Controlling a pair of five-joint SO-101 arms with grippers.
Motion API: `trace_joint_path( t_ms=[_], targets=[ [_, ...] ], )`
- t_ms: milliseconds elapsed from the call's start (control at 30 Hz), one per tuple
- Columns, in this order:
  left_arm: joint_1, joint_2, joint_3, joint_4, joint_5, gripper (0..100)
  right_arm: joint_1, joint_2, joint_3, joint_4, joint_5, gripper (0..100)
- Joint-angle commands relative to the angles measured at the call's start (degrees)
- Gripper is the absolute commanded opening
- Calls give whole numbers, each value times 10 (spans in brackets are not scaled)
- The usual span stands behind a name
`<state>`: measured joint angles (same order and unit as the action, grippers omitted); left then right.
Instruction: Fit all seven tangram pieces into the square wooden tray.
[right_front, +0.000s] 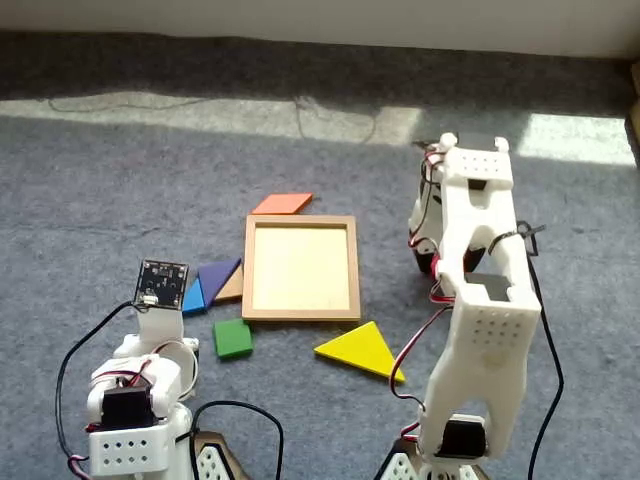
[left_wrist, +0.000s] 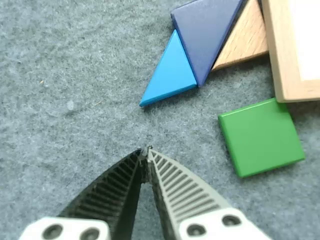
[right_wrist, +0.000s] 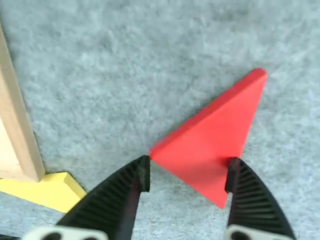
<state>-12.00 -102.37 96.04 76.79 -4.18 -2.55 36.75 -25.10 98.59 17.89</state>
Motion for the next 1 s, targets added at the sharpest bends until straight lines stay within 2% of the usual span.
trace_joint_path(
  t_ms=[0, 367, 567, 967],
  targets=[
    [-7, -20, 11, 3, 2, 7, -4, -22, -41, 22, 5, 227],
    [-7, -20, 11, 3, 2, 7, -17, -20, -43, 22, 4, 237],
    [-7, -20, 11, 3, 2, 7, -11, -15, -42, 17, 3, 329],
    [-7, -20, 11, 3, 2, 7, 0, 69, -45, -18, 7, 329]
  ],
)
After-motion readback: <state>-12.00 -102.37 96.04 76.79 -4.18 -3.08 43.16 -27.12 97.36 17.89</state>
